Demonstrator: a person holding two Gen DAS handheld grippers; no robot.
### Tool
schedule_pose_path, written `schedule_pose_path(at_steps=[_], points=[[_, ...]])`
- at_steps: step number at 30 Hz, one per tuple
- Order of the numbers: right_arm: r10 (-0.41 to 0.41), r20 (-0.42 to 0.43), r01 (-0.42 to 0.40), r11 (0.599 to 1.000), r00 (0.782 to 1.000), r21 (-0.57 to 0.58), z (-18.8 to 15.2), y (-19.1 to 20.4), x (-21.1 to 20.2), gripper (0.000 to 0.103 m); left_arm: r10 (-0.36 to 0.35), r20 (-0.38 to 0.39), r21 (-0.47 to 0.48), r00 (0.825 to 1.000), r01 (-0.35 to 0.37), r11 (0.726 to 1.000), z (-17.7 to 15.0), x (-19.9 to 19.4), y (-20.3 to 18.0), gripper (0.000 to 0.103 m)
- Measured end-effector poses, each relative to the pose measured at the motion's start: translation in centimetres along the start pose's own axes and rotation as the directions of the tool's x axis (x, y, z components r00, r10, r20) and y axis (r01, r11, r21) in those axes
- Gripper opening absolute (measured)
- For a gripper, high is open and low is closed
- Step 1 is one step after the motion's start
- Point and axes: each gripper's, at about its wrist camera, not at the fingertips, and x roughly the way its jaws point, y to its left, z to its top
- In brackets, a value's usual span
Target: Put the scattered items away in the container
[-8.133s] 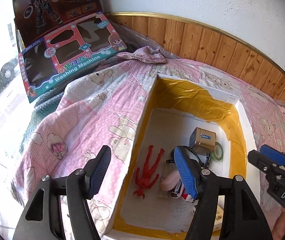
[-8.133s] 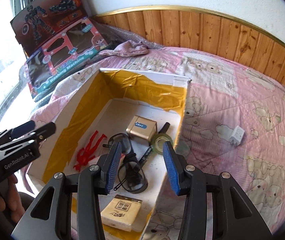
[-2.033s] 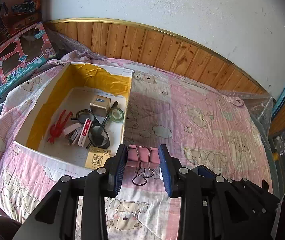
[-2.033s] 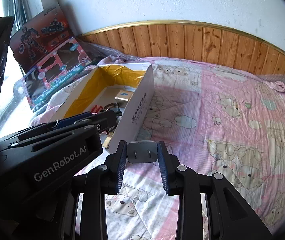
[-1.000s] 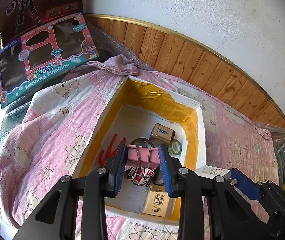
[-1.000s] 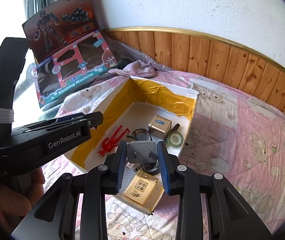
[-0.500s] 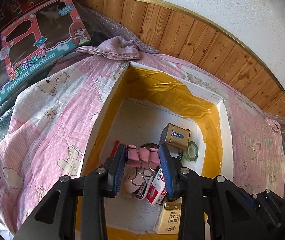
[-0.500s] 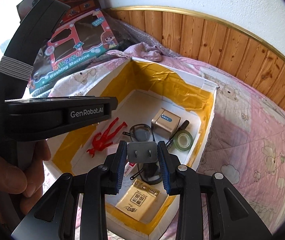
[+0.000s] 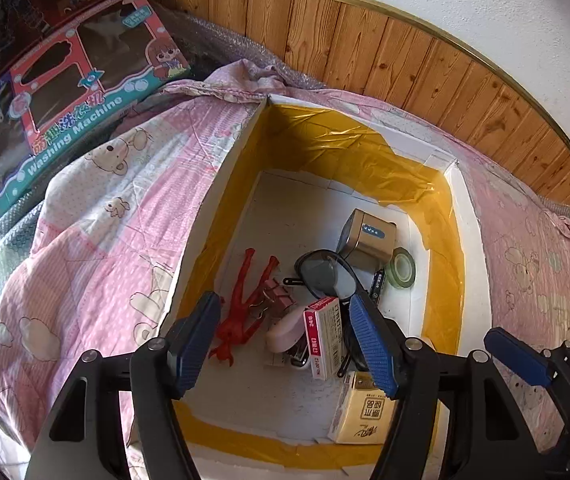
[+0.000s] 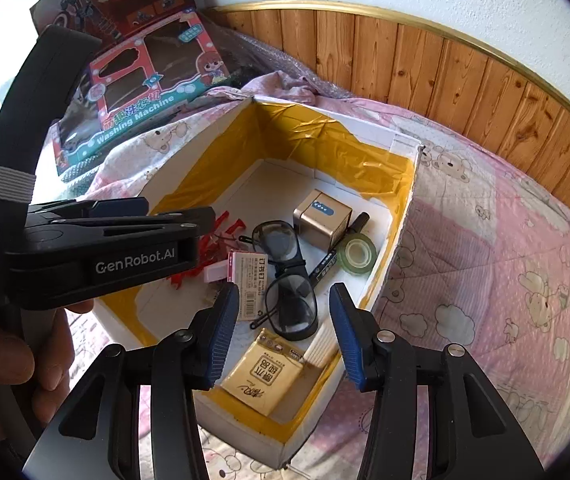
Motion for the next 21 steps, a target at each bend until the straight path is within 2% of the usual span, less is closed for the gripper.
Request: schedule_pose_path(at_steps=[4,8,14,21], points=[[-0.027,-0.021,0.027,0.999,0.999,-0.03,-1.3,0.6,-1.5,0.052,0.015,0.038,0.029,0.999,-0.016,0.999,-2.3,-3.2,-0.3,0.069],[-0.063,-0.03,0.062,0.997,0.998,-0.036,-2.6,0.8,-2.8,0.052,-0.006,0.041,0.045,0.999,0.005,0.999,-4.6,-5.7,-0.7,0.072],[-0.007,-0.061,0.008,1.0,0.998,0.023,-4.3,0.3,-3.9,0.052,-0.029,0.029,0.017,0.999,0.029,0.999,-7.3,-7.6,-0.8,0.073],[-0.033,-0.061,0.034,0.999,0.998,0.015,-5.0,0.8,-5.0,0.053,-0.037,0.028,0.032,0.999,0.037,0.999,-8.7,-8.9,-2.0,0.073]])
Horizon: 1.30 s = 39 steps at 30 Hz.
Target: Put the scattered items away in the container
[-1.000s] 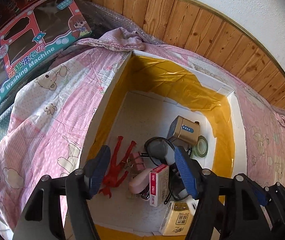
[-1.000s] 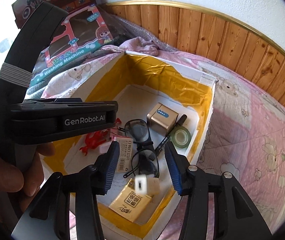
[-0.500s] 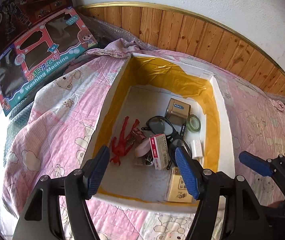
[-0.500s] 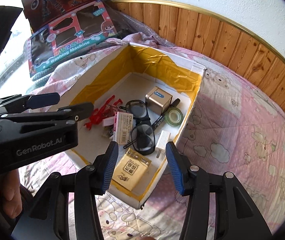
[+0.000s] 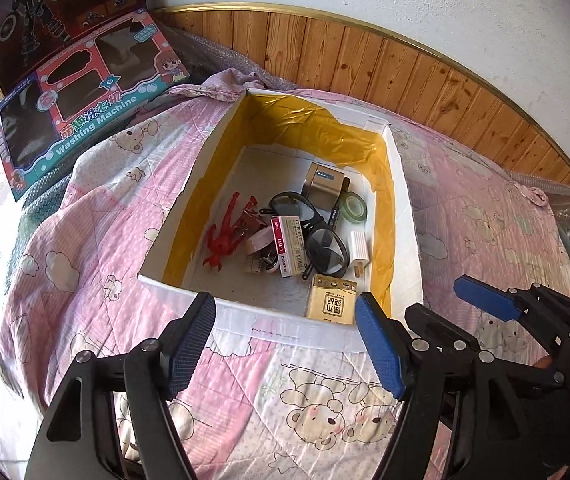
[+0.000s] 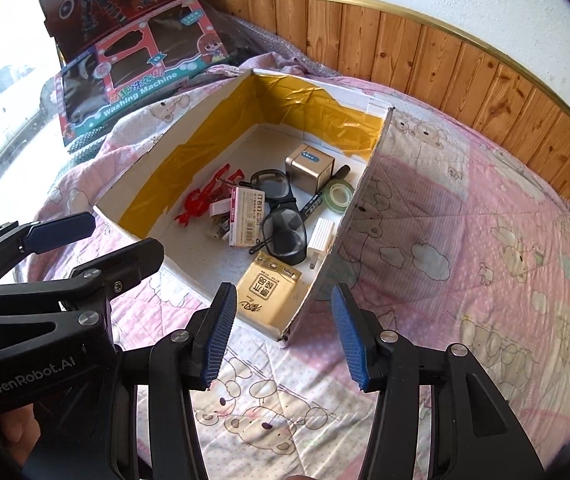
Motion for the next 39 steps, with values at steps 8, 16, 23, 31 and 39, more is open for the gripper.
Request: schedule_pose_path(at_steps=[8,16,23,31,39], points=[[-0.002,0.008,0.001,1.0,1.0,0.012,-0.6,-0.4,-1.0,0.053,-0.005,0.01,0.013,1.0,0.005,1.0,-0.2,-1.3,-0.9,0.073],[-0.01,-0.001,0.01,1.0,1.0,0.008,-0.8,-0.4,-1.0,0.053,-0.015,0.02,0.012,1.0,0.015,1.0,-0.3,-2.1,-1.3,0.073],[-0.01,-0.006,0.01,1.0,1.0,0.003,-1.0,-0.1,-0.8,0.053,-0.02,0.02,-0.001,1.0,0.02,1.0,-0.3,-2.1,-0.9,0.073],[-0.013,-0.016,0.013,1.0,1.0,-0.002,-1.1,0.2,-0.5,0.053,-0.024,0.011,-0.016,1.0,0.024,1.0,-0.5,-1.8,-0.5,0.073],[-0.014,-0.02,0.014,1.0,1.0,-0.008,-1.2,0.5,-0.4,0.053,-0.027,0.009,-0.017,1.0,0.027,0.999,-0.5,-1.8,-0.5,0.073]])
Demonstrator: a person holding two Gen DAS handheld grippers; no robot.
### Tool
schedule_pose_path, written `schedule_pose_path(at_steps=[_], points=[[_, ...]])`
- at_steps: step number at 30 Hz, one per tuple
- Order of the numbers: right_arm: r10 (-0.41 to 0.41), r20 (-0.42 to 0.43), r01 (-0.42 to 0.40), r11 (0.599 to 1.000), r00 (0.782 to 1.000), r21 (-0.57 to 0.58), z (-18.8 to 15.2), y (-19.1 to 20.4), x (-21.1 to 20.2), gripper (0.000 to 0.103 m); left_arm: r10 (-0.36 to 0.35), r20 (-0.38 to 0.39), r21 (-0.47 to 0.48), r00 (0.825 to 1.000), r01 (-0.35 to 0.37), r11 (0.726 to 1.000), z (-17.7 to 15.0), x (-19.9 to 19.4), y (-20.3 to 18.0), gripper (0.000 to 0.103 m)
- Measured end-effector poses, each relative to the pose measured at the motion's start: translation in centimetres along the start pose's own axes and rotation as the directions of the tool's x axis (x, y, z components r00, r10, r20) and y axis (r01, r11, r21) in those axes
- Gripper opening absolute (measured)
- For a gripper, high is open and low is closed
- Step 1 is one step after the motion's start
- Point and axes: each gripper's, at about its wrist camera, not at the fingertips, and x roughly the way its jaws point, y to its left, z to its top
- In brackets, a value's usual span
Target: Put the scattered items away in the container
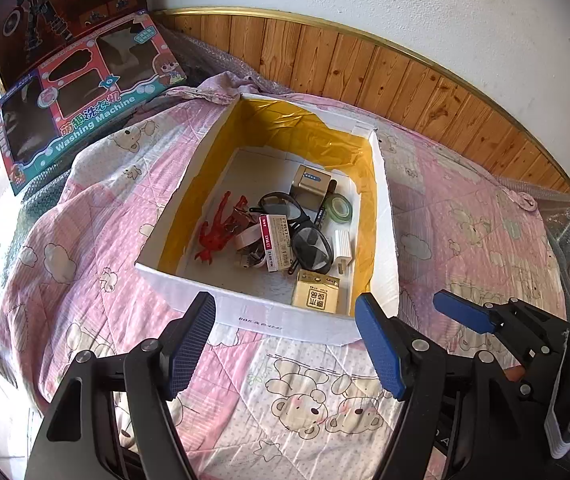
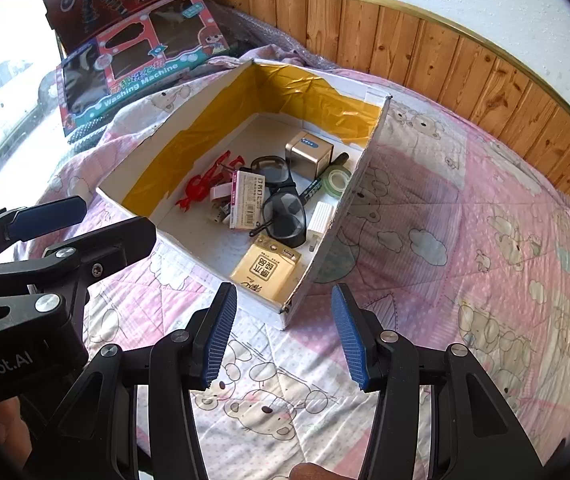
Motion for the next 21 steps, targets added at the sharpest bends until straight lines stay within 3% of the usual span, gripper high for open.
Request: schedule_pose_path(at_steps=[21], points=[[-0.003,0.025,0.003,1.0,1.0,-0.02,-0.23,0.47,-0.24,0.053,-0.002,-0.011,0.002,1.0,0.002,1.0,-0.04,0.45,-0.42,0.073]])
